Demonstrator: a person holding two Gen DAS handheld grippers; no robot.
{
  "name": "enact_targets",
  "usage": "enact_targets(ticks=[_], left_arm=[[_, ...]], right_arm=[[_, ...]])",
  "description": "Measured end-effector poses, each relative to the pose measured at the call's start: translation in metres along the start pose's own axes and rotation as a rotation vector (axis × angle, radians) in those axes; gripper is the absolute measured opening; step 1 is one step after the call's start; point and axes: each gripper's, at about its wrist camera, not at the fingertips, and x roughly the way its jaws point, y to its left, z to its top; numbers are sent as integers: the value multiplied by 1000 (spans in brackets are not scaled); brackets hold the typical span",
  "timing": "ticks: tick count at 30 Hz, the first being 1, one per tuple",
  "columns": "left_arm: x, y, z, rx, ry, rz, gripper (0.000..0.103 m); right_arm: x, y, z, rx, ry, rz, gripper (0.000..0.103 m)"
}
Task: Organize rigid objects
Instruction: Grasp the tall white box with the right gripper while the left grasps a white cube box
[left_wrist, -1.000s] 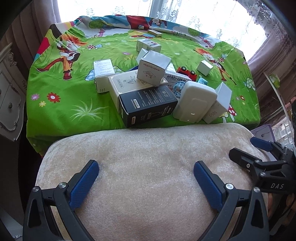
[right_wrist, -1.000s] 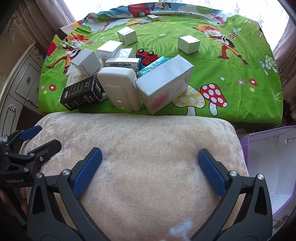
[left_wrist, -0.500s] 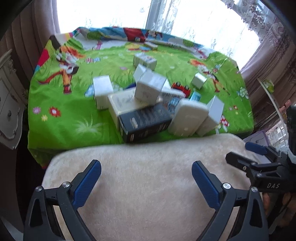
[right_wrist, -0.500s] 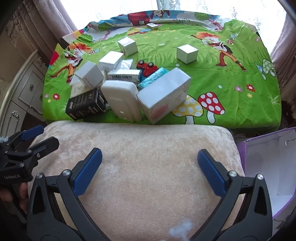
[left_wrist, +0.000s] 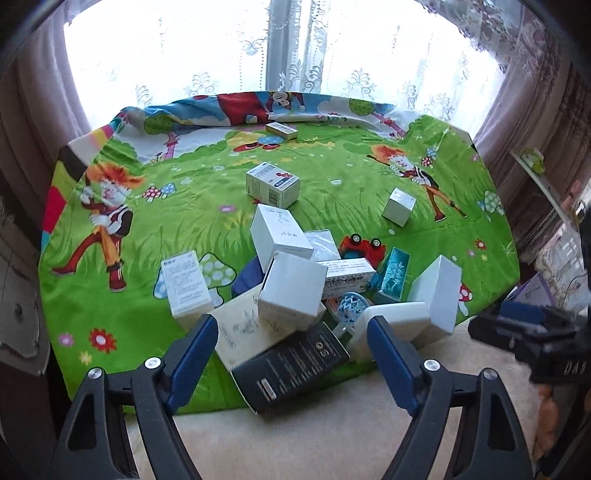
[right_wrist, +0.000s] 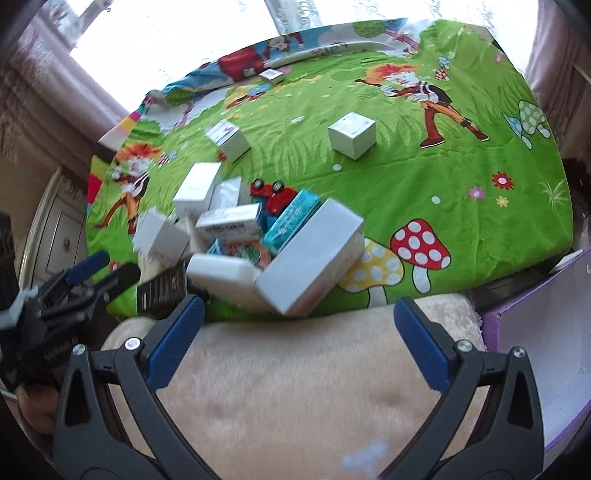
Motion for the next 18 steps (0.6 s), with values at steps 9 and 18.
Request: enact_targets(ticks=[9,18], left_arm=[[21,0,11,46,24,40,77],[31,3,9,49,40,42,55]], right_arm=[[33,-11,33,126,49,-29,102],[60,-10,36,129,107,-78,85]])
